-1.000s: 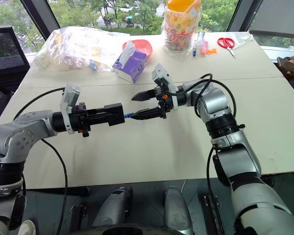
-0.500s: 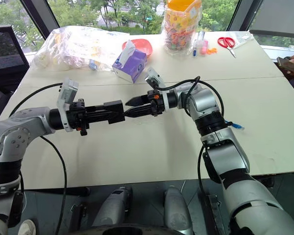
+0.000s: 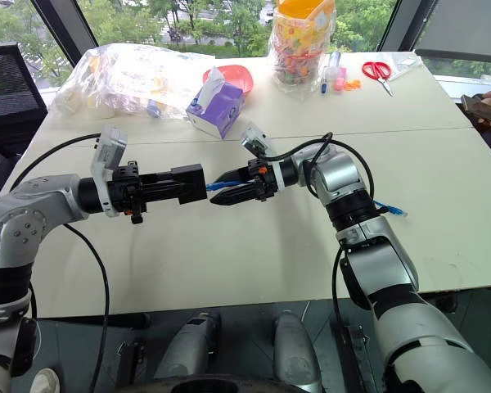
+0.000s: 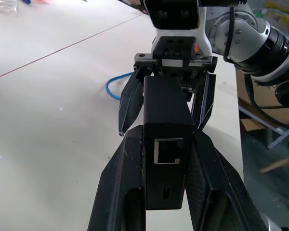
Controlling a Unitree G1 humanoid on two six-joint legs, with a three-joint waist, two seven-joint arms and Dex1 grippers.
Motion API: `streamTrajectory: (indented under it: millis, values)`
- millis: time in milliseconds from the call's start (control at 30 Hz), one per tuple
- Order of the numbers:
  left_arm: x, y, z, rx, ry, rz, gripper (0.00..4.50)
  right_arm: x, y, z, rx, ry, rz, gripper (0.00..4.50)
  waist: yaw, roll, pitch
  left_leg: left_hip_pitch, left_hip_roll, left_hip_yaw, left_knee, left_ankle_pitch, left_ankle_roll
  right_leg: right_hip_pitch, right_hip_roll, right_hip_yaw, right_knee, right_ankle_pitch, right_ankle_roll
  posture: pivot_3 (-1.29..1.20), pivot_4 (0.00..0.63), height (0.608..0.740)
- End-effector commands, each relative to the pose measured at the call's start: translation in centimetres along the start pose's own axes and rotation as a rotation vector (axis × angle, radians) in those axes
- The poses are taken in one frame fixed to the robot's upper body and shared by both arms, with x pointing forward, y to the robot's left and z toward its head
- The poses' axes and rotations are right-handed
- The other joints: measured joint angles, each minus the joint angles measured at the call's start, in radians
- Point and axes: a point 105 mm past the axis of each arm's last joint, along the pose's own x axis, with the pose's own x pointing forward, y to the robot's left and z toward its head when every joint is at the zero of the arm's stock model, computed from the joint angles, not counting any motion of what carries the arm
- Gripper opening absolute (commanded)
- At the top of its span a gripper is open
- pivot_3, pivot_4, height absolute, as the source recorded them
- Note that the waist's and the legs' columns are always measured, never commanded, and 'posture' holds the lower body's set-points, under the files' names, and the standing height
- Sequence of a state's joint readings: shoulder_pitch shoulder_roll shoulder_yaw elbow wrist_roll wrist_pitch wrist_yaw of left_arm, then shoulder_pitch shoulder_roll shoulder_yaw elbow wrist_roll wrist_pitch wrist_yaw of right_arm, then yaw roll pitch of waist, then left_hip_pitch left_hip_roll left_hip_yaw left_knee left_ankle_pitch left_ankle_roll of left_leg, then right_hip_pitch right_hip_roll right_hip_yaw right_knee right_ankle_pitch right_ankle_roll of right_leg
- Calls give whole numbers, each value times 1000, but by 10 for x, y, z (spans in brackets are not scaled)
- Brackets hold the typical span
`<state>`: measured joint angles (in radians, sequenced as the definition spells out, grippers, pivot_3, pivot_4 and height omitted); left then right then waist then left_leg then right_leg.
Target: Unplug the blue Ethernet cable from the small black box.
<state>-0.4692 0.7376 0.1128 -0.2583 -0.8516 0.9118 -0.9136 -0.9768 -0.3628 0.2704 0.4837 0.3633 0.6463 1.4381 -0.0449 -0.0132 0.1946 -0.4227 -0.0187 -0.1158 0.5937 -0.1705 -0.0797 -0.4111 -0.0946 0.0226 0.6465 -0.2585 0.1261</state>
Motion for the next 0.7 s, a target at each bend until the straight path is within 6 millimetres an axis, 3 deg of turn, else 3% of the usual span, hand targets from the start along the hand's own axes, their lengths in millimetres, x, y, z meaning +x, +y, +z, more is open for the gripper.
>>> streamTrajectory:
  millis: [33, 233, 333, 467, 700]
  values:
    - [-4, -5, 13, 53, -23, -12, 471, 3, 5, 11, -57, -11, 24, 3034, 0, 0, 0, 0, 0, 0, 0, 0, 0, 0, 0, 0, 0, 0, 0, 0, 150, 726]
    - [-4, -7, 7, 56, 2, -16, 471, 4, 5, 14, -64, -16, 27, 3034, 0, 0, 0, 0, 0, 0, 0, 0, 0, 0, 0, 0, 0, 0, 0, 0, 150, 726]
    - [-4, -7, 5, 62, 17, -17, 471, 4, 6, 15, -68, -15, 29, 2154, 0, 0, 0, 0, 0, 0, 0, 0, 0, 0, 0, 0, 0, 0, 0, 0, 150, 726]
    - [-3, -6, 1, 73, 38, -18, 471, 4, 6, 14, -69, -12, 32, 133, 0, 0, 0, 0, 0, 0, 0, 0, 0, 0, 0, 0, 0, 0, 0, 0, 150, 726]
    - [-3, -5, -2, 77, 44, -19, 471, 3, 7, 12, -70, -1, 38, 59, 0, 0, 0, 0, 0, 0, 0, 0, 0, 0, 0, 0, 0, 0, 0, 0, 150, 726]
